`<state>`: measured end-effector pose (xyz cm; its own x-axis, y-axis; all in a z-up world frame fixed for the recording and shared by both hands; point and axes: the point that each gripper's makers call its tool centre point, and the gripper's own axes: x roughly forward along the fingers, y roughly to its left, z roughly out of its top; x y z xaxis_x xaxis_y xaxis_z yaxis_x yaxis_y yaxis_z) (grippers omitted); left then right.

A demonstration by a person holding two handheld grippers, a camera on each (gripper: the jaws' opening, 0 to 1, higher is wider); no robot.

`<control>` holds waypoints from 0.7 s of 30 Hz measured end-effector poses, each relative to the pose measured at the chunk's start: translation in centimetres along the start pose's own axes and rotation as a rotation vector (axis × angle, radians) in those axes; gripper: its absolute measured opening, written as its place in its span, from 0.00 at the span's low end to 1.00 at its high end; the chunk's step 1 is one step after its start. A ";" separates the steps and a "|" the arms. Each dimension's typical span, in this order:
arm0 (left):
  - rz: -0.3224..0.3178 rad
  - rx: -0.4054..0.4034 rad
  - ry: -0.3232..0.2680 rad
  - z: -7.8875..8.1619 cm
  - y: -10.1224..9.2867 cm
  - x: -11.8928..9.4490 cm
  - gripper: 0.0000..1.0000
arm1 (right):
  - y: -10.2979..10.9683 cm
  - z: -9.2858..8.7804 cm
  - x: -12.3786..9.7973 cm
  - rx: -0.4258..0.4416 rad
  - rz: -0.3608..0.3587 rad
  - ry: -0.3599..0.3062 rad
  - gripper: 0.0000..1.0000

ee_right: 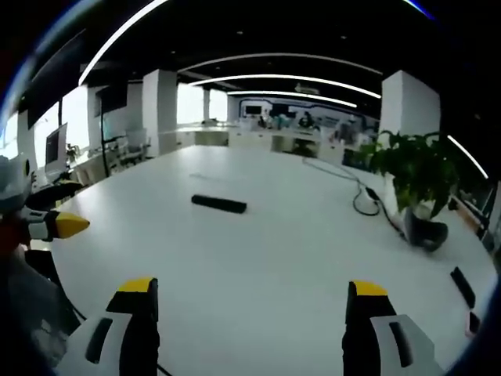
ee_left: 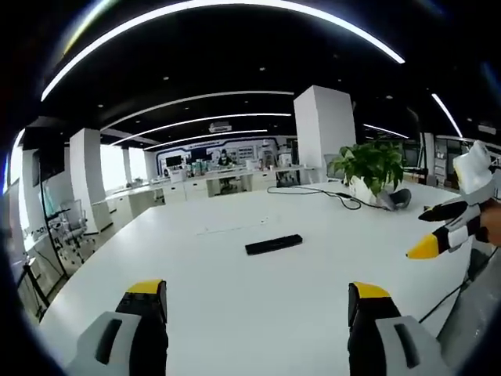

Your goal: Press the specified remote control buttons in sequence, fully releasing each button before pressing the next.

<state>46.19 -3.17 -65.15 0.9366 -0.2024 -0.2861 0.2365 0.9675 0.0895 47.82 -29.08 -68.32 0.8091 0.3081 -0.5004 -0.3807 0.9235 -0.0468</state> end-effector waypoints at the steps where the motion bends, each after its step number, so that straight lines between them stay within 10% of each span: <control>1: -0.002 0.002 0.000 0.0 0.0 0.0 1.00 | 0.0 0.0 0.0 -0.001 0.000 0.000 0.99; 21: -0.013 0.002 -0.001 0.0 -0.3 0.0 1.00 | 0.1 0.1 0.1 -0.003 0.004 -0.005 0.99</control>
<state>46.12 -3.43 -65.19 0.9336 -0.2155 -0.2862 0.2495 0.9644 0.0879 47.88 -28.97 -68.28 0.8099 0.3127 -0.4963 -0.3850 0.9217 -0.0474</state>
